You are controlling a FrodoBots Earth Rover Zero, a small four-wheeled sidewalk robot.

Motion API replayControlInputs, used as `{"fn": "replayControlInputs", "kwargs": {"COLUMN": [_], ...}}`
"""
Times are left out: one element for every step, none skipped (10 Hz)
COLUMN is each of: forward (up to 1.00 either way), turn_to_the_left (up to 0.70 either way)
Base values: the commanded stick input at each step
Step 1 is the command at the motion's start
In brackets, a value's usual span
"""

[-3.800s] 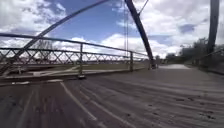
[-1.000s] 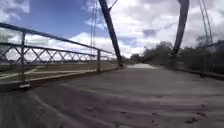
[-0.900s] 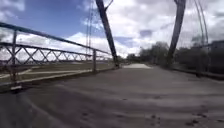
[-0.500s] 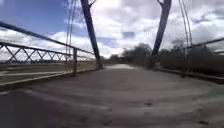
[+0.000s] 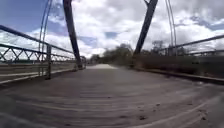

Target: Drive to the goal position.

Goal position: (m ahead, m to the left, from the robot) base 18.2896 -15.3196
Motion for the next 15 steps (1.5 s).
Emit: {"fn": "replayControlInputs", "kwargs": {"forward": [1.0, 1.0, 1.0, 1.0, 1.0, 1.0, 1.0, 1.0, 1.0, 1.0, 1.0, 1.0, 1.0, 1.0, 1.0], "turn_to_the_left": [0.0, 0.09, 0.17, 0.34, 0.35, 0.3, 0.18, 0.08, 0.04, 0.0, 0.0, 0.0, 0.0, 0.0, 0.0]}}
